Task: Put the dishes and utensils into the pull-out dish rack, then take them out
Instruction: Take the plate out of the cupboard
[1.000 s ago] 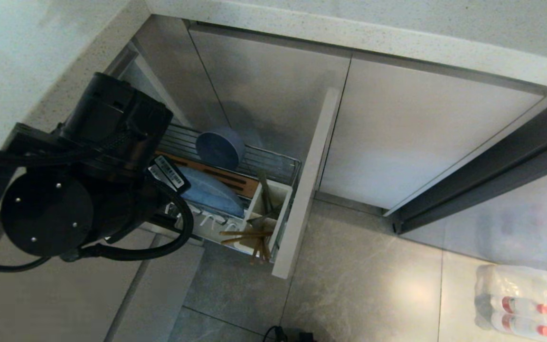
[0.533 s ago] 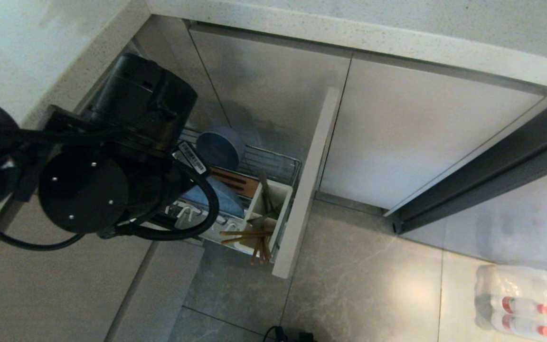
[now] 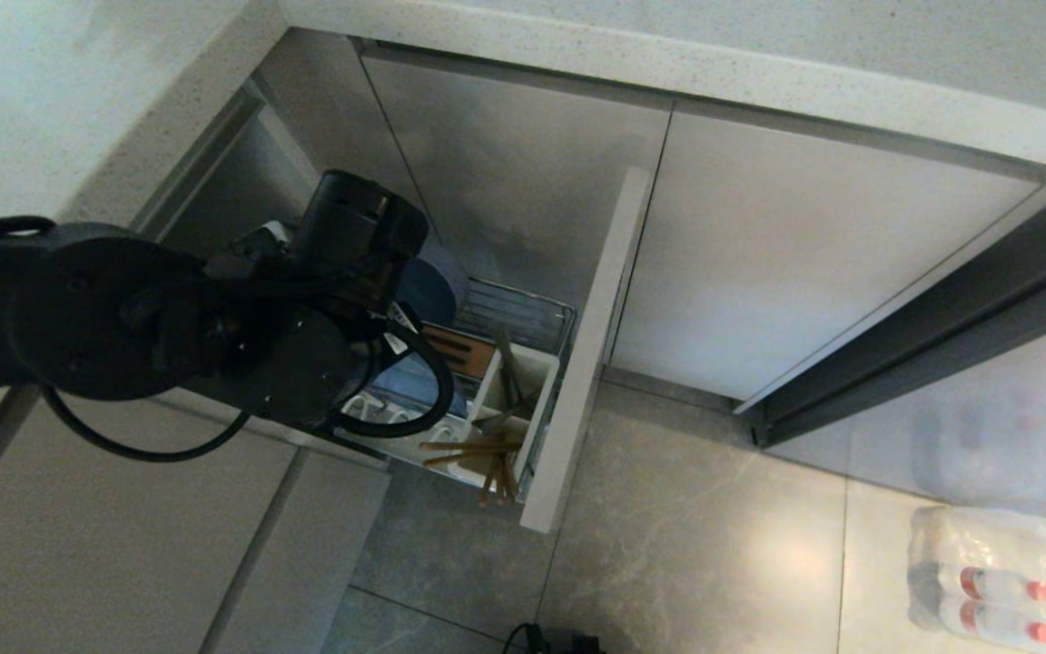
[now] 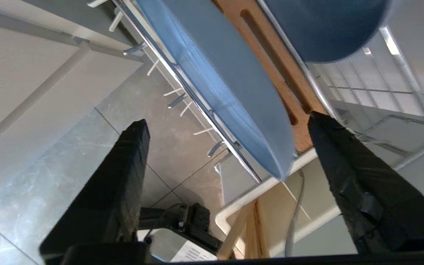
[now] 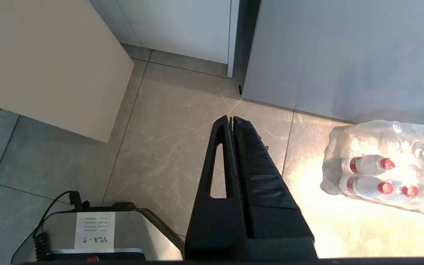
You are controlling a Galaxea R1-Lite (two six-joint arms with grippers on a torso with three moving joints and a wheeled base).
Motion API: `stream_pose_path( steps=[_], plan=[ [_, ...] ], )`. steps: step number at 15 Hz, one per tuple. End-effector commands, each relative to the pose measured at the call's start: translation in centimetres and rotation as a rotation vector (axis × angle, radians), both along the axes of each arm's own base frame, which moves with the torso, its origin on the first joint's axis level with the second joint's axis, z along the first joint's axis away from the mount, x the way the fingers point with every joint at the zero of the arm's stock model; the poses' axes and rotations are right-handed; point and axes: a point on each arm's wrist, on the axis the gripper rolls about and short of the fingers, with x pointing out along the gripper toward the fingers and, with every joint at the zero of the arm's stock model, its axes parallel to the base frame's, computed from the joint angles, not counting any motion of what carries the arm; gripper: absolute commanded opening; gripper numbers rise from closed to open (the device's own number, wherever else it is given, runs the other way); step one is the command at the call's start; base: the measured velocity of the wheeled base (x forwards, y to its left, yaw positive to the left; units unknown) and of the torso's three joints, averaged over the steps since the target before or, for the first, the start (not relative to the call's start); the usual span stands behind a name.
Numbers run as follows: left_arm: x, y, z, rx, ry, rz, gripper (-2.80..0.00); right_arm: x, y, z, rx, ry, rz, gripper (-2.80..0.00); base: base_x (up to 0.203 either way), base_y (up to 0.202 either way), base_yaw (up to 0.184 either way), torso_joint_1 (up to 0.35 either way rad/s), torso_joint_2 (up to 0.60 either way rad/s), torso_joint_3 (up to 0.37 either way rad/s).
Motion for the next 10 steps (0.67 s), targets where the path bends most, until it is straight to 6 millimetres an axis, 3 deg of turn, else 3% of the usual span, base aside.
stream_pose_path(
  steps=[1, 10],
  plan=[
    [0.8, -0.2, -1.0, 0.011, 0.022, 0.009, 0.00, 0.0, 0.0, 0.0, 0.000, 0.001, 0.000, -2.80, 0.000, 0.000, 0.000, 0.000, 0.00, 0.000],
    [3.3, 0.2, -1.4, 0.013, -0.008, -0.025, 0.00, 0.0, 0.0, 0.0, 0.000, 0.001, 0.000, -2.80, 0.000, 0.000, 0.000, 0.000, 0.00, 0.000]
  ],
)
